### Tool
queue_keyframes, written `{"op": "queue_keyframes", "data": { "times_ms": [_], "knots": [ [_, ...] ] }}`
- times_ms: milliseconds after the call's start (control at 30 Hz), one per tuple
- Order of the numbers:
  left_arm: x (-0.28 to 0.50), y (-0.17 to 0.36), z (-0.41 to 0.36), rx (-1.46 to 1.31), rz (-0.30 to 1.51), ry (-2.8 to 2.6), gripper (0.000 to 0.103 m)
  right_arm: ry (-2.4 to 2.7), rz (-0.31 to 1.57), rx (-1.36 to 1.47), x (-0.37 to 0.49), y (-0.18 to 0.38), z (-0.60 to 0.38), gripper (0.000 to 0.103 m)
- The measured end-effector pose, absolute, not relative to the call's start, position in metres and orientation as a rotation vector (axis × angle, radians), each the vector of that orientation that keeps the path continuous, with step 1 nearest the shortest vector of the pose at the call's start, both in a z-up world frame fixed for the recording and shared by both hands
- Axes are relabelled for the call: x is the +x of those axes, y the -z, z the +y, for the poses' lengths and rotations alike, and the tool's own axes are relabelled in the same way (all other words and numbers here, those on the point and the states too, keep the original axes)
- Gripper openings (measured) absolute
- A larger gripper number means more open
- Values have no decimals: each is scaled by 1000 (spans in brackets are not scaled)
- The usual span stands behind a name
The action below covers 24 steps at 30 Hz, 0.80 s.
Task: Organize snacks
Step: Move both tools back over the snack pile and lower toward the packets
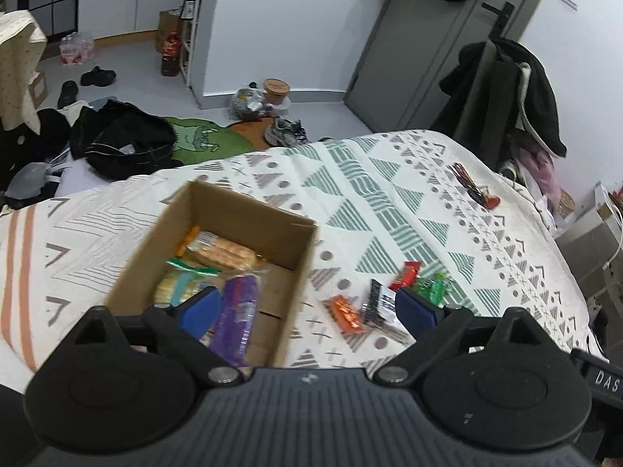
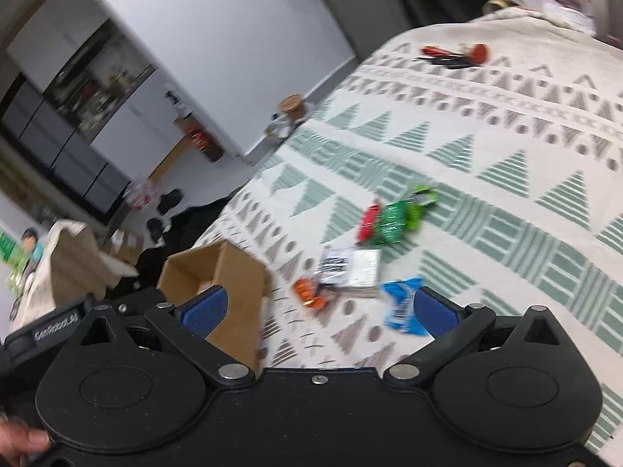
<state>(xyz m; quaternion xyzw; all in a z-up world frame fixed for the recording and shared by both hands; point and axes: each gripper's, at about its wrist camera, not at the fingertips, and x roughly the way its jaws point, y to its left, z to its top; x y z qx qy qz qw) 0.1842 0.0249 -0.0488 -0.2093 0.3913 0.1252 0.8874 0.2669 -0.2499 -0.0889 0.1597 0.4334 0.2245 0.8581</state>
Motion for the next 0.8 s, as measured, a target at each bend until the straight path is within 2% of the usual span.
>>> {"op": "queue_keyframes", "data": {
  "times_ms": [467, 533, 800],
  "knots": [
    [220, 63, -18, -449, 828, -169, 96, -379, 964, 447, 288, 123, -275, 101],
    [227, 66, -21, -442, 831, -163, 95, -369, 976, 471, 291, 129, -278, 92],
    [250, 87, -33, -435, 846, -110, 89, -324, 1039, 499, 305, 151, -277, 66]
  ]
}}
